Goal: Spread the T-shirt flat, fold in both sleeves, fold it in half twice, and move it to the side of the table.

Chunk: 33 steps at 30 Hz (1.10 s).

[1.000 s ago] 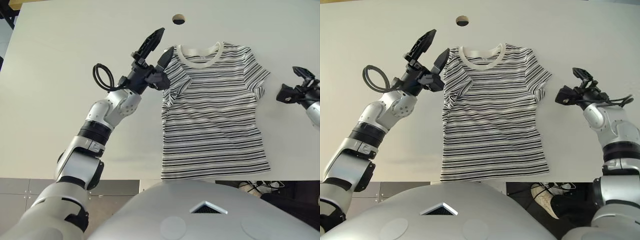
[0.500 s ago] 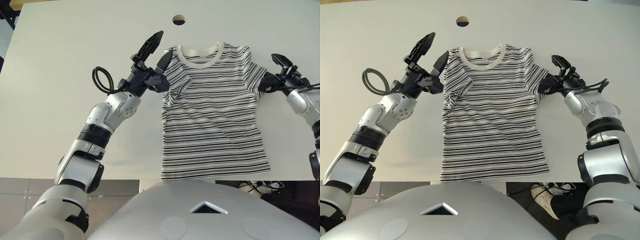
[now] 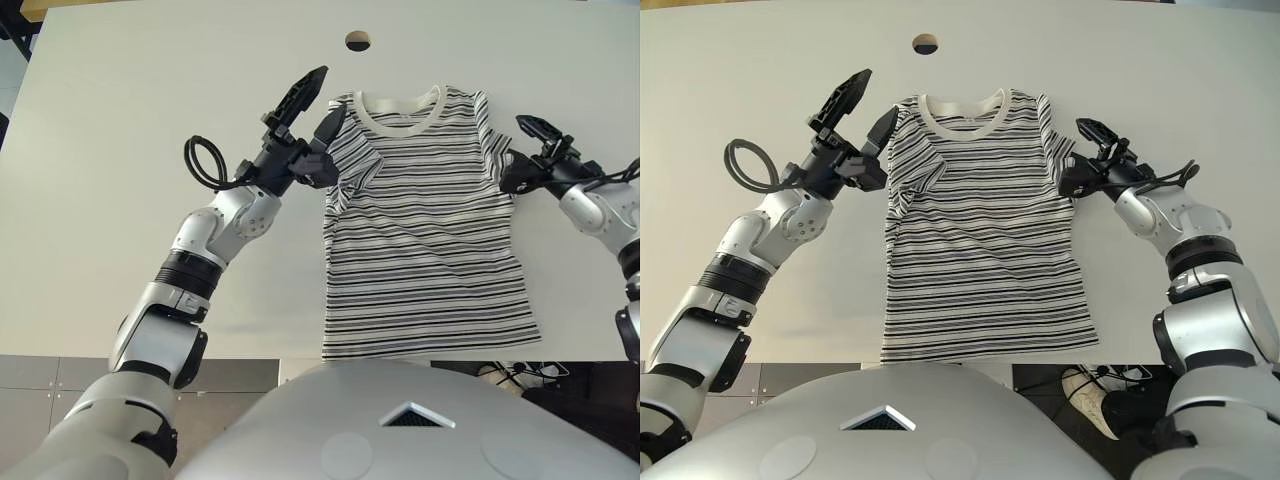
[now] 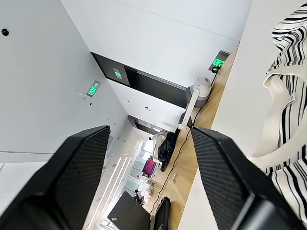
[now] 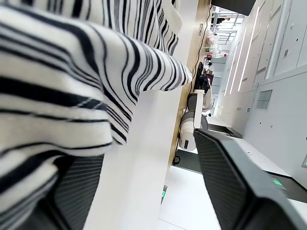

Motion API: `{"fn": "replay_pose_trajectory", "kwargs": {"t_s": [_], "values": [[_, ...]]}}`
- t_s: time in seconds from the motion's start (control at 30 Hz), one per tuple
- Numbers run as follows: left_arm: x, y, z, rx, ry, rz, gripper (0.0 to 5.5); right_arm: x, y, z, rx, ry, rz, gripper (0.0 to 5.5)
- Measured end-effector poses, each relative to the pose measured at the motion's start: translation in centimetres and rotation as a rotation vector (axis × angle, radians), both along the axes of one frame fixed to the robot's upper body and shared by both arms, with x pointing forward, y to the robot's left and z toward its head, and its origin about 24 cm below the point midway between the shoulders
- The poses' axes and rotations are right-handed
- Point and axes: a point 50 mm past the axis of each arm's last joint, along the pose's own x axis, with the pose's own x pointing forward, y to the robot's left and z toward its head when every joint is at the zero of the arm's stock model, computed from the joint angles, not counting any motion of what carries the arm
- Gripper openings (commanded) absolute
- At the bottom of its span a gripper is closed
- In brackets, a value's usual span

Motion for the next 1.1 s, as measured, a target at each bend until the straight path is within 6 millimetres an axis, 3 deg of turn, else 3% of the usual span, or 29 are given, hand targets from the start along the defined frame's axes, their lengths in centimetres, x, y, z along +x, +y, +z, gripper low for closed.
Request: {"fn": "replay_pose_trajectory", "kwargs": {"t_s": [0.27, 0.5, 0.93, 1.1], "values": [[0.0, 0.0, 0.0, -0.001, 0.003, -0.002, 3.18, -0.1, -0.4, -0.3, -0.026, 0.002, -0.010, 1.23], [-0.1, 0.2, -0.2, -0.002, 0.007, 0.003, 3.18, 0.3, 1.0, 0.5, 0.003, -0.041, 0.079, 0.12], [-0.1, 0.3, 0.0, -0.006, 0.002, 0.009, 3.18, 0.2, 1.6, 0.6, 0.027, -0.057, 0.108, 0.12], [-0.1, 0.6, -0.1, -0.005, 0.004, 0.014, 3.18, 0.1, 1.1, 1.0, 0.114, -0.108, 0.048, 0.12]]}}
